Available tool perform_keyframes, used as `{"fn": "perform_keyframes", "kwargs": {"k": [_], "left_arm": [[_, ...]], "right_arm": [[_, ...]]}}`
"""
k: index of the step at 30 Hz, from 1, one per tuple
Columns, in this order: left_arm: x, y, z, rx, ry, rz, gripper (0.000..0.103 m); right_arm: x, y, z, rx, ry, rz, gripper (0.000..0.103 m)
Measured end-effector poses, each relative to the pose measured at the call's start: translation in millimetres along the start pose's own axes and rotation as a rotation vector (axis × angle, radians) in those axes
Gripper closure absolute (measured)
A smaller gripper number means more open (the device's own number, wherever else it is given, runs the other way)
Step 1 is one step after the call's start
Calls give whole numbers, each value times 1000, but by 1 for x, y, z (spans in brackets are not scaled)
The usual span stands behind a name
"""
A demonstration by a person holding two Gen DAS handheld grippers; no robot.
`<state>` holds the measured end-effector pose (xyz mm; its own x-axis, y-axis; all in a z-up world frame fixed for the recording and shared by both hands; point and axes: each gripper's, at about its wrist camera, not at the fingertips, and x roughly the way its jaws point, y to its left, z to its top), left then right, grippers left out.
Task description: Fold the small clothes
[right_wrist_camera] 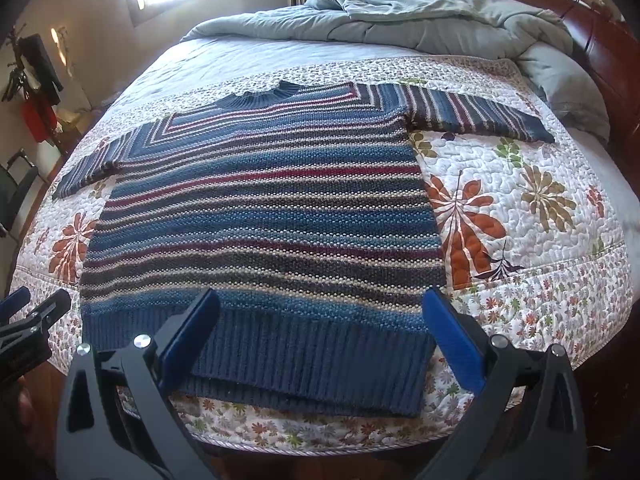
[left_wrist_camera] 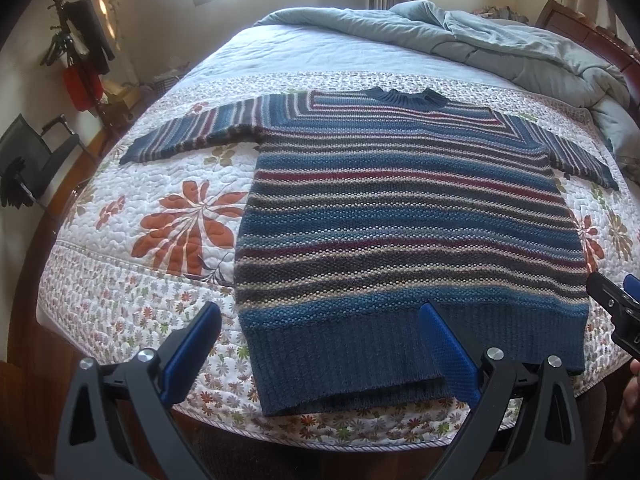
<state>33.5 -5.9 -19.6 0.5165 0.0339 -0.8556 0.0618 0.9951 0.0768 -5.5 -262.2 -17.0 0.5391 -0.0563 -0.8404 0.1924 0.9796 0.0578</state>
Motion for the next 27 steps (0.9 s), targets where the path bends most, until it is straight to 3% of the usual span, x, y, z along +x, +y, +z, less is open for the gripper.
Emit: {"fn": "perform_keyframes", "kwargs": {"k": [3, 9, 15, 18, 22, 24, 27], "left_arm": [[9, -4, 4, 3, 18, 2, 4], [39, -32, 44, 49, 38, 6, 4], [80, -109, 138, 104, -3, -22, 4], [106, -158, 176, 134, -10, -40, 4], [152, -225, 216, 144, 46, -83, 4], [171, -250, 228, 122, 76, -121, 4], [188, -275, 236, 102, 84, -141, 4]], "right_arm": [[5, -7, 3, 30, 2, 18, 3], [31, -75, 45, 103, 47, -47, 3], [72, -197, 121, 310, 50, -103, 3], [114, -263, 167, 341, 136, -141, 3], [162, -329, 210, 361, 219, -254, 3], [189, -367, 220, 445, 279, -219, 3], [209, -395, 220, 520, 308, -182, 3]]}}
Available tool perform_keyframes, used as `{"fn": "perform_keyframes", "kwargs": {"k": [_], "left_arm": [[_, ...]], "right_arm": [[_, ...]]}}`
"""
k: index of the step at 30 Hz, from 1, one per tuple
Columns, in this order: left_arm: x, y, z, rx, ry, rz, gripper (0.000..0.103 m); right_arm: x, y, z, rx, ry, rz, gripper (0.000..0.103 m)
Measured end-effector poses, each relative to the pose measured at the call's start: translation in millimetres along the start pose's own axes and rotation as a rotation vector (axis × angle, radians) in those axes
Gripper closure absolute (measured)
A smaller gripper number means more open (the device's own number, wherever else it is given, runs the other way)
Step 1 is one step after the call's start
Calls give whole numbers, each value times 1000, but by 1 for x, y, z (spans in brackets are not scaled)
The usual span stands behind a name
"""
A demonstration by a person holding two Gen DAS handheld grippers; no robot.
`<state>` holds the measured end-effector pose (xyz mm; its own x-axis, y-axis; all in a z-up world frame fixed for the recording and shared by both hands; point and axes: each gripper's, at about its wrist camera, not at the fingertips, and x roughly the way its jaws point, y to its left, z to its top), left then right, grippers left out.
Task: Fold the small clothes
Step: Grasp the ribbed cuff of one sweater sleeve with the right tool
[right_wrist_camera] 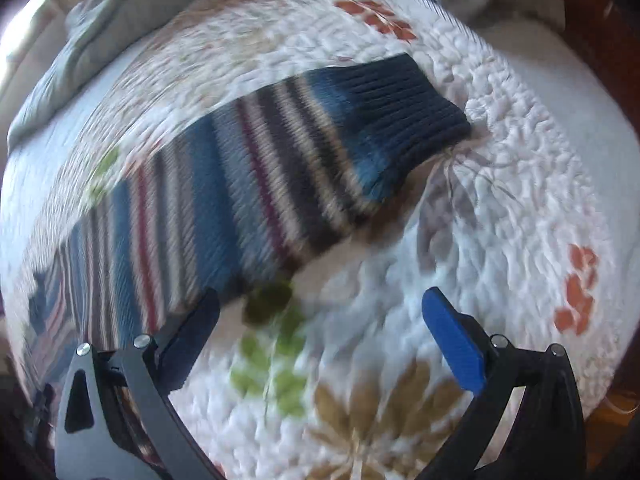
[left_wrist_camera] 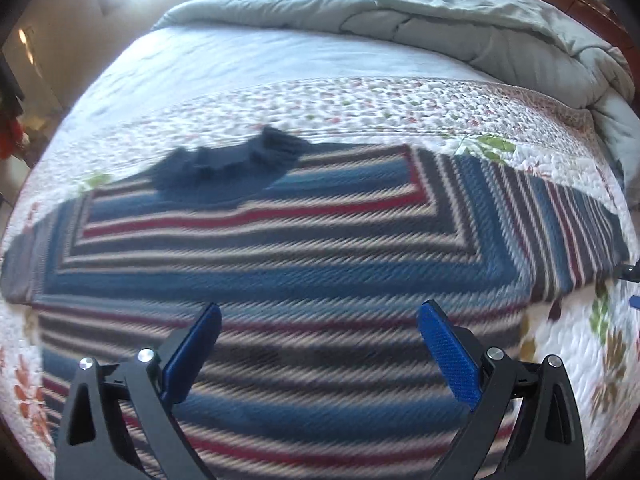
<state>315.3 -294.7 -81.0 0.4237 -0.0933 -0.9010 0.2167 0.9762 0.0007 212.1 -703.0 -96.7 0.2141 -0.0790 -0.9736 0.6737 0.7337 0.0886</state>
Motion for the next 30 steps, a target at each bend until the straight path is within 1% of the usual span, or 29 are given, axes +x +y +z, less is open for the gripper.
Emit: {"fn": "perform_keyframes", "kwargs": {"k": [3, 5, 7, 9, 10, 11, 12, 13, 14, 15, 16, 18, 20, 21, 22, 24, 26, 27, 28, 30], "left_arm": [[15, -14, 6, 4, 4, -2, 4], [25, -21, 8, 14, 6, 10, 4], [32, -27, 11, 16, 11, 14, 4], [37, -30, 13, 15, 18, 10, 4], [39, -31, 13, 13, 22, 12, 4], [40, -30, 14, 10, 24, 13, 4], [40, -29, 14, 8, 26, 12, 4], [39, -26, 13, 5, 25, 13, 4], [38, -23, 14, 2, 21, 17, 4], [37, -18, 15, -1, 17, 26, 4], [36, -14, 16, -3, 15, 34, 4], [34, 1, 16, -10, 16, 50, 4], [31, 19, 15, -18, 13, 69, 4], [30, 27, 14, -22, 12, 80, 4], [27, 42, 11, -28, 9, 95, 4], [23, 65, 6, -43, 6, 120, 4], [18, 93, 0, -70, 9, 139, 4], [16, 104, -3, -83, 9, 143, 4], [13, 118, -7, -101, 10, 147, 4], [6, 142, -13, -132, 7, 152, 4]], "right_arm": [[12, -8, 16, -6, -17, -42, 3], [23, -17, 26, 20, -4, -26, 3], [30, -27, 33, 51, -2, 18, 3], [33, -30, 36, 49, -10, 29, 4], [34, -31, 38, 41, -20, 28, 14], [33, -31, 38, 33, -30, 19, 27], [34, -31, 41, 29, -35, 16, 32], [31, -32, 42, 23, -43, 34, 48], [33, -31, 49, 19, -44, 42, 63], [28, -29, 49, 5, -55, 44, 74], [25, -27, 50, 1, -56, 67, 90], [17, -20, 48, 5, -72, 82, 91], [-2, 0, 41, -65, -148, 47, 91], [-7, 7, 39, -93, -172, 38, 92], [-19, 26, 31, -146, -211, 41, 92], [-32, 54, 16, -215, -251, 78, 92], [-46, 103, 3, -318, -286, 124, 92], [-49, 125, -9, -365, -295, 135, 92], [-56, 154, -30, -439, -303, 150, 92], [-56, 202, -56, -523, -308, 188, 92]]}}
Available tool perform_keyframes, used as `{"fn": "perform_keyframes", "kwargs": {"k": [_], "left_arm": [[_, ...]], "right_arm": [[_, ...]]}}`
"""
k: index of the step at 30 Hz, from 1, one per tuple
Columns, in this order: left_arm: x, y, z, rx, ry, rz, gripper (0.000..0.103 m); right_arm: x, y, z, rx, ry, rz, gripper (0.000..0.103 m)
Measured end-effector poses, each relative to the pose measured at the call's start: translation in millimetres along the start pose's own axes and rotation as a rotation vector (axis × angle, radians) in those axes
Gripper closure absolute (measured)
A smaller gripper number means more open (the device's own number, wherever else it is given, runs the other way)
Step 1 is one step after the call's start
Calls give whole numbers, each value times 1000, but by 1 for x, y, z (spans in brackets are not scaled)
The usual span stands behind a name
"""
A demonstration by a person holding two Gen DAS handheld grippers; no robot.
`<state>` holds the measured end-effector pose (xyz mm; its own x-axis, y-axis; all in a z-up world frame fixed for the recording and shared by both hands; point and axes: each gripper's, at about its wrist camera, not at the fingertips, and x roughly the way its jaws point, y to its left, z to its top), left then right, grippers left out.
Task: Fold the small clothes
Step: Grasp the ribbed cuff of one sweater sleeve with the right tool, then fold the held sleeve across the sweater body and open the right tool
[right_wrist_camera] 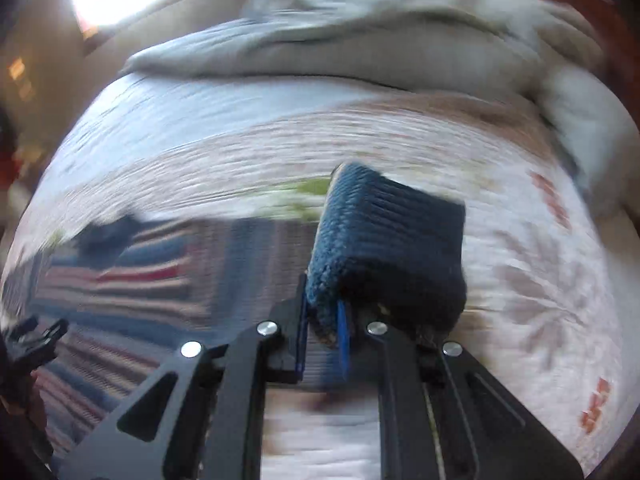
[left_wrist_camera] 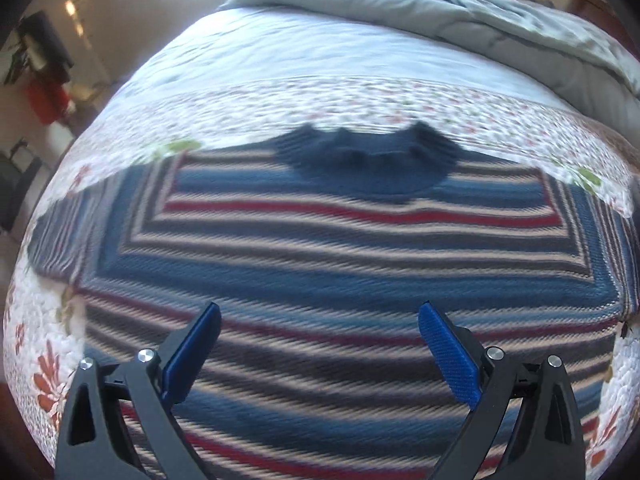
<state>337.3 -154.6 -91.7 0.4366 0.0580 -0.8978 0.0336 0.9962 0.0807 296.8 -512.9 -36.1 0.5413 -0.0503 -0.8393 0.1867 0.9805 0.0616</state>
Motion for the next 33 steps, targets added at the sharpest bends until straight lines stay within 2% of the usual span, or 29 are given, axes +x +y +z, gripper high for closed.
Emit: {"fn": "perform_keyframes", "kwargs": {"k": [3, 6, 7, 10, 11, 14, 16, 20, 25, 28, 31, 33], "left_arm": [[-5, 23, -4, -26, -8, 1, 4], [-7, 43, -5, -41, -14, 4, 4], [-8, 46, -7, -44, -9, 5, 4], [-6, 56, -10, -62, 7, -14, 4], [-6, 57, -11, -68, 12, -24, 4], [-5, 48, -13, -67, 24, -63, 4], [-5, 34, -14, -53, 38, -114, 4], [2, -5, -9, -61, 104, -282, 4], [22, -50, 1, -66, 195, -397, 6], [37, -68, 4, -76, 250, -433, 12], [43, -79, 9, -94, 244, -457, 22], [45, -85, 14, -102, 227, -438, 33]], "right_arm": [[13, 91, -11, -139, 8, 58, 91], [32, 142, -24, -214, 52, 104, 82], [39, 161, -34, -225, 94, 143, 69], [46, 179, -54, -204, 174, 283, 63], [44, 175, -58, -182, 195, 326, 59], [29, 148, -64, -115, 190, 376, 59], [15, 125, -70, -100, 175, 364, 58], [-1, 90, -91, -62, 185, 369, 57], [-10, 79, -121, -83, 169, 371, 57], [-14, 79, -128, -105, 138, 371, 57], [-15, 77, -134, -117, 120, 373, 56], [-15, 75, -141, -135, 105, 348, 55]]}}
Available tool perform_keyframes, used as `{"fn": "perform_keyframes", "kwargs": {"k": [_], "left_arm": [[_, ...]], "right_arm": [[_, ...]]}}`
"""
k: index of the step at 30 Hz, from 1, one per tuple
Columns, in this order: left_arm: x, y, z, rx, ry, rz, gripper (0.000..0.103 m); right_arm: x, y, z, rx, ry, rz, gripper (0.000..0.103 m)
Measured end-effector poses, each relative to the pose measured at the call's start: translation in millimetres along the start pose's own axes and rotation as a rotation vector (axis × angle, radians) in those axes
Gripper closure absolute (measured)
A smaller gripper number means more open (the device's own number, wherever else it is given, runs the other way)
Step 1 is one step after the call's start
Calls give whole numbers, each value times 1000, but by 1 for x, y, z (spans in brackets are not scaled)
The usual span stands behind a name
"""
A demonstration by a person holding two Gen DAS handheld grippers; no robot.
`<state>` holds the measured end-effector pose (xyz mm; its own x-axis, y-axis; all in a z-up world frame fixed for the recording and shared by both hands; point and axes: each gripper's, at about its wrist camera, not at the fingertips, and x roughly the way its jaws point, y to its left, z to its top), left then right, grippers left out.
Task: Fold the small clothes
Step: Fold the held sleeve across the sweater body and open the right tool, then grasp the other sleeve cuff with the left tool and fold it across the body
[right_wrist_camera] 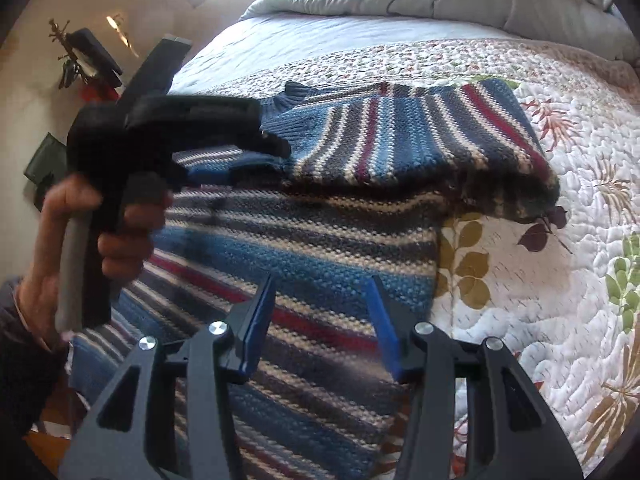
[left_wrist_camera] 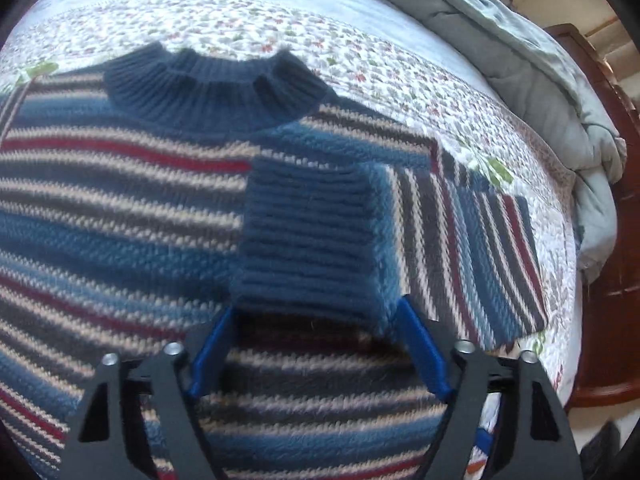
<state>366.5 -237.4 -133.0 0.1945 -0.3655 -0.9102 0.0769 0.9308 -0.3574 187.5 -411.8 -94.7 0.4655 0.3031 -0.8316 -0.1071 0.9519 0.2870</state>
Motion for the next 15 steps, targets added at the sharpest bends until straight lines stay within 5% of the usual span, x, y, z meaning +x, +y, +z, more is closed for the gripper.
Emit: {"fn": "perform_keyframes", "kwargs": {"k": [2, 5, 9, 15], "left_arm": [[1, 0, 4, -14, -15, -5, 75], [-5, 4, 8, -58, -36, -38, 94], [-38, 11, 14, -62, -142, -57, 95], [-112, 51, 40, -15, -339, 51, 95]], "right_arm": [[0, -2, -6, -5, 1, -6, 55], [-3, -9, -13, 5, -1, -22, 54], [-10, -19, -19, 36, -18, -35, 54], [-15, -26, -11, 64, -46, -108, 50]]}}
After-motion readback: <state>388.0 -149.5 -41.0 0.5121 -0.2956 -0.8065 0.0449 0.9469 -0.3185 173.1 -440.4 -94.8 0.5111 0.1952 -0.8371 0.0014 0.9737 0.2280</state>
